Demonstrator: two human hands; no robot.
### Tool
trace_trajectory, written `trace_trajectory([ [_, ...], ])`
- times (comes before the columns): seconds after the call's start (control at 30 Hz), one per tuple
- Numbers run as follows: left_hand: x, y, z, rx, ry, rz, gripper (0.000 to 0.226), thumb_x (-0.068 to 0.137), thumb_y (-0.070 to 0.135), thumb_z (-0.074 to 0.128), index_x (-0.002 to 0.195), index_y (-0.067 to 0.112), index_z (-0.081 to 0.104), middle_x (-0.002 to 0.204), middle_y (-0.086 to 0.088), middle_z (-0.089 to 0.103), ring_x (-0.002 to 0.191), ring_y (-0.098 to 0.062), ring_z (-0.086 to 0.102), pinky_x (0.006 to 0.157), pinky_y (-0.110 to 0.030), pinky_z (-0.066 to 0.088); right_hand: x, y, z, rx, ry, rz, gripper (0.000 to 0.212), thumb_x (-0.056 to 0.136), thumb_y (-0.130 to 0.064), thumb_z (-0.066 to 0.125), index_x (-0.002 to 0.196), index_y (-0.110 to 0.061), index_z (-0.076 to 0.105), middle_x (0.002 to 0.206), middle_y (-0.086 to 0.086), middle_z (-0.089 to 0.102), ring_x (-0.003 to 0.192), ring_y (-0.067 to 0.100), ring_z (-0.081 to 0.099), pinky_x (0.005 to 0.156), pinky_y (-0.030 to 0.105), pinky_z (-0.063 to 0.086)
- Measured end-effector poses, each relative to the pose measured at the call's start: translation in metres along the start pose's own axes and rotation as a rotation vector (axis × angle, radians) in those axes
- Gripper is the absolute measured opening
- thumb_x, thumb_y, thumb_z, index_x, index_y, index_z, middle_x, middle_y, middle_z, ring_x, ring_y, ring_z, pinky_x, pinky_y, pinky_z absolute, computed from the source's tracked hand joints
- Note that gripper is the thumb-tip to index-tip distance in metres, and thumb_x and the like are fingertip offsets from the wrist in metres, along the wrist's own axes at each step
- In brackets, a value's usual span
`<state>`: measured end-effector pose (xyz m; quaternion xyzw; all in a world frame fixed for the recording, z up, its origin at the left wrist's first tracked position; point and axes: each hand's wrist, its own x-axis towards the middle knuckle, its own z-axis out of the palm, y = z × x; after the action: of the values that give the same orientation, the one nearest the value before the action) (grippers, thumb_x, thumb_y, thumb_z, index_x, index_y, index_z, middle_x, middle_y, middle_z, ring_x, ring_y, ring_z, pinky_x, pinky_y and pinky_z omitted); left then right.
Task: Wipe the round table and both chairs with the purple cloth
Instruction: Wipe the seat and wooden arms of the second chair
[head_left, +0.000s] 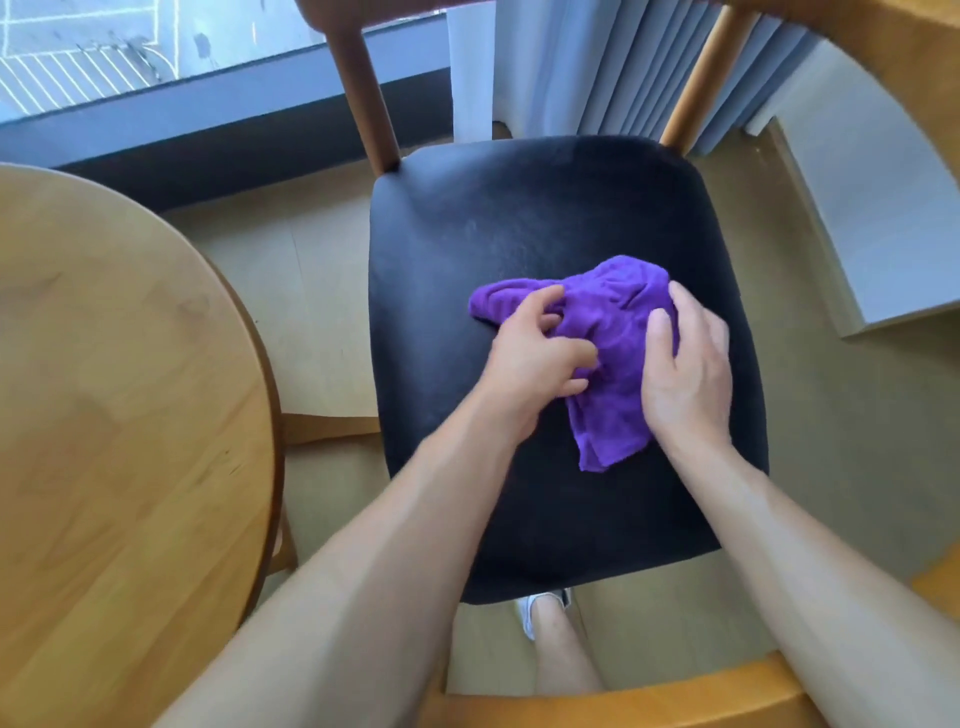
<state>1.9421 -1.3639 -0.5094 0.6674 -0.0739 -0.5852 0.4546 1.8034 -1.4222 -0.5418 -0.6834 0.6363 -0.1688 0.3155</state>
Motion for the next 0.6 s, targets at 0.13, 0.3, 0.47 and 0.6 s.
trace_trajectory([
  [0.13, 0.016, 0.005, -0.054, 0.531, 0.441, 0.263, 0.037, 0.080, 0.006, 0.058, 0.115, 0.019, 0.063, 0.112, 0.000, 0.066, 0.089, -0.019, 0.066, 0.087, -0.032, 0.053, -0.014, -0.011, 0.010, -0.382, -0.146, -0.200, 0.089, 0.079, -0.064, 0.063, 0.152, -0.044, 0.015, 0.159, 0.004, 0.015, 0.138, 0.034, 0.032, 0.097, 0.052, 0.043],
  [0.3, 0.034, -0.019, -0.104, 0.858, 0.586, 0.365, 0.058, 0.083, 0.005, 0.051, 0.139, 0.018, 0.050, 0.141, -0.003, 0.050, 0.128, -0.029, 0.047, 0.107, -0.040, 0.038, -0.015, -0.034, 0.052, -0.555, -0.178, -0.159, 0.088, 0.071, -0.057, 0.073, 0.145, -0.045, 0.026, 0.152, 0.007, 0.022, 0.126, 0.033, 0.033, 0.092, 0.052, 0.042],
  [0.47, 0.041, -0.061, -0.094, 1.021, 0.596, 0.390, 0.058, 0.095, 0.015, 0.048, 0.152, 0.013, 0.036, 0.162, -0.007, 0.029, 0.149, -0.027, 0.026, 0.121, -0.043, 0.021, 0.005, -0.027, 0.044, -0.454, -0.133, -0.206, 0.049, 0.072, -0.027, 0.068, 0.116, -0.030, 0.047, 0.128, 0.004, 0.037, 0.109, 0.031, 0.041, 0.079, 0.045, 0.044],
  [0.6, 0.045, -0.074, -0.088, 1.170, 0.581, 0.333, 0.071, 0.100, 0.046, 0.044, 0.159, 0.015, 0.018, 0.168, -0.005, 0.009, 0.154, -0.024, 0.008, 0.125, -0.044, 0.011, 0.050, 0.017, 0.006, -0.458, 0.034, -0.123, 0.050, 0.070, -0.023, 0.068, 0.116, -0.025, 0.048, 0.127, 0.012, 0.042, 0.109, 0.039, 0.047, 0.079, 0.047, 0.048],
])
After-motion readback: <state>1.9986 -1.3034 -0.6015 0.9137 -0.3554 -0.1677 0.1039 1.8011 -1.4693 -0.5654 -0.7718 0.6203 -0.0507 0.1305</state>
